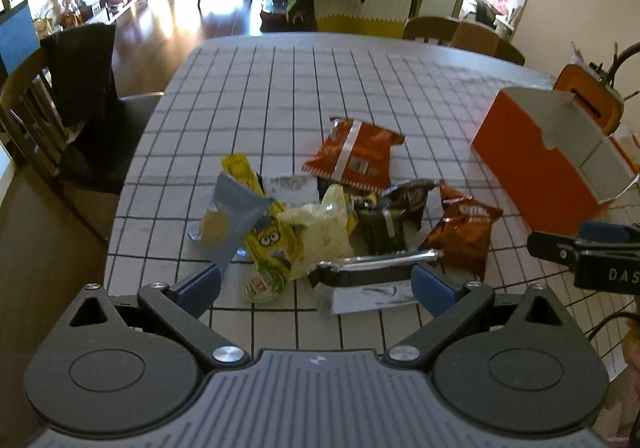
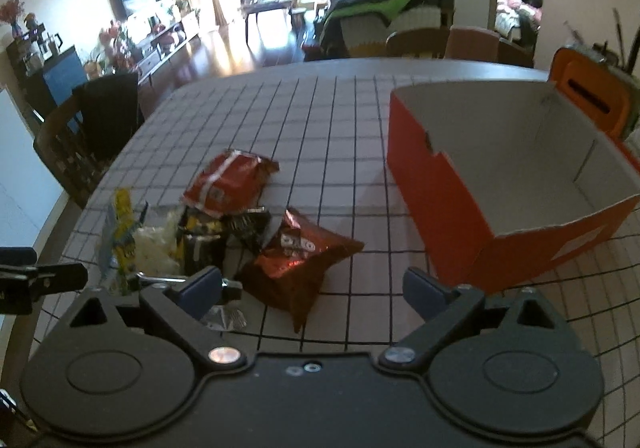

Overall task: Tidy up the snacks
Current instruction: 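Grasp the silver foil packet with the left tool while the right tool grasps the brown Oreo bag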

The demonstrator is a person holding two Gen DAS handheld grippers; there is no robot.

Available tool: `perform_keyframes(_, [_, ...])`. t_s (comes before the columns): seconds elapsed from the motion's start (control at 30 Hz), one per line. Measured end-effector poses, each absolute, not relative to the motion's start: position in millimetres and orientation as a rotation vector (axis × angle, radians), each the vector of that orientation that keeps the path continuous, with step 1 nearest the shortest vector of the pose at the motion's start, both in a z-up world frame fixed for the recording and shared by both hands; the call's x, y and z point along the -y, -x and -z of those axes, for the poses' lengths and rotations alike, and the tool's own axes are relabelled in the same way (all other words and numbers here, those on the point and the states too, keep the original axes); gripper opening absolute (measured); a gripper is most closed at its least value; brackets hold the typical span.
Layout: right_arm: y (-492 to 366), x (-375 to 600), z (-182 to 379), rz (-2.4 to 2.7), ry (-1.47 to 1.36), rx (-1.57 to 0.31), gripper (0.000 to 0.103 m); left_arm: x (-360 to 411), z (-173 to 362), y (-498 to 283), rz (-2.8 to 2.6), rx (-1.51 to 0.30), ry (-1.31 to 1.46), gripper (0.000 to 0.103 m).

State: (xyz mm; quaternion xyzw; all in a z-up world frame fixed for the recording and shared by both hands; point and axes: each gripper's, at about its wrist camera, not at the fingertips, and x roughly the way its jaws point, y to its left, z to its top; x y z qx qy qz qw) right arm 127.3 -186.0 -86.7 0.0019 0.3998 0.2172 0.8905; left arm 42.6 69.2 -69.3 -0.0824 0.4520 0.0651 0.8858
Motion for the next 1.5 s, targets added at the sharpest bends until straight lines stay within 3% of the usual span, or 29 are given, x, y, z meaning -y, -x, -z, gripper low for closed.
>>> perform_keyframes(0.23, [-152,174,104,-0.468,0.032,-0.89,0.091,-59,81,-62,-0.079,-0.971,0.148,0.096])
perform_keyframes(0.5, [-199,158,125,-0.41,-0.023,-1.045,0.087,-10,91,-71,0.237,-0.902,-0.253,0.096])
perform_keyframes(0.73, [-214,146,140,-0.35,-0.057,-1.117,0.087,7,119,-86,0.394,-0.967,-0.45,0.096])
perform_keyframes(0.9, [-222,137,147,-0.325,-0.036,-1.147,0.087,10,138,-99,0.42,-1.047,-0.509,0.082])
perform_keyframes(1.17, [-228,120,151,-0.317,0.02,-1.135,0.088,17,151,-105,0.414,-1.076,-0.572,0.078])
perform_keyframes(1.23, [-228,116,152,-0.32,0.032,-1.135,0.088,19,152,-105,0.412,-1.084,-0.585,0.07])
perform_keyframes(1.5, [-230,106,162,-0.34,0.057,-1.16,0.086,26,154,-105,0.408,-1.091,-0.595,0.061])
